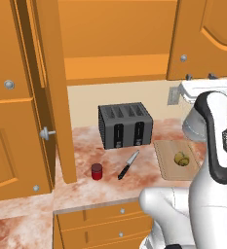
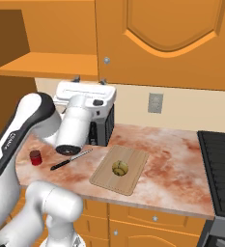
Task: Pick the bread, place it on the cutting board, pick the jam, place it on the counter, and close the cabinet.
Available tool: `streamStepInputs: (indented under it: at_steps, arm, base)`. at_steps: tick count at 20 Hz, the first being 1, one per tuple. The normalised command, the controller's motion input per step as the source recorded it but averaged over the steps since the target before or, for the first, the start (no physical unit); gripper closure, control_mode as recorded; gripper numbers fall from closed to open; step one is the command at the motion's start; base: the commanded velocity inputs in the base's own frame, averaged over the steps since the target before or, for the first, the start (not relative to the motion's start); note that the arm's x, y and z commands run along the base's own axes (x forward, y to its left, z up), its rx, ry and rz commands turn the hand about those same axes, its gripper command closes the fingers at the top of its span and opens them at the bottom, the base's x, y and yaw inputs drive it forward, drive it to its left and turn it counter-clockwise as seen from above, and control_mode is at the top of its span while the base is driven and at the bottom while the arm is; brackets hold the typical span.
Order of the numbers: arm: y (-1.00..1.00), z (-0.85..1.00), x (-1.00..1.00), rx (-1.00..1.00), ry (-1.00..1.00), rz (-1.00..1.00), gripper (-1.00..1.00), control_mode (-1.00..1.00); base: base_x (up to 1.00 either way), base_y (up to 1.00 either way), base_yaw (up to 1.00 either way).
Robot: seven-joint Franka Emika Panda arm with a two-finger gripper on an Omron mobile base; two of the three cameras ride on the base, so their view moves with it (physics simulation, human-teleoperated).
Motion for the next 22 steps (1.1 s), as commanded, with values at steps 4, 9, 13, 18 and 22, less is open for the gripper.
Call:
streamStepInputs:
  at_steps: [4,9,13,18,22]
  arm:
    - [0.07,0.12,-0.86,0.0,0.0,0.0,-1.0,-1.0]
    - [0.14,0.12,-0.72,0.0,0.0,0.0,-1.0,-1.0]
    - [0.18,0.1,-0.66,0.0,0.0,0.0,-1.0,-1.0]
    - [0.25,0.08,-0.68,0.0,0.0,0.0,-1.0,-1.0]
    - [0.28,0.06,-0.67,0.0,0.0,-0.01,-1.0,-1.0]
  base:
    - [0.0,0.0,0.0]
    - [0.0,0.0,0.0]
    - [0.0,0.0,0.0]
    - [0.0,0.0,0.0]
    - [0.0,0.0,0.0]
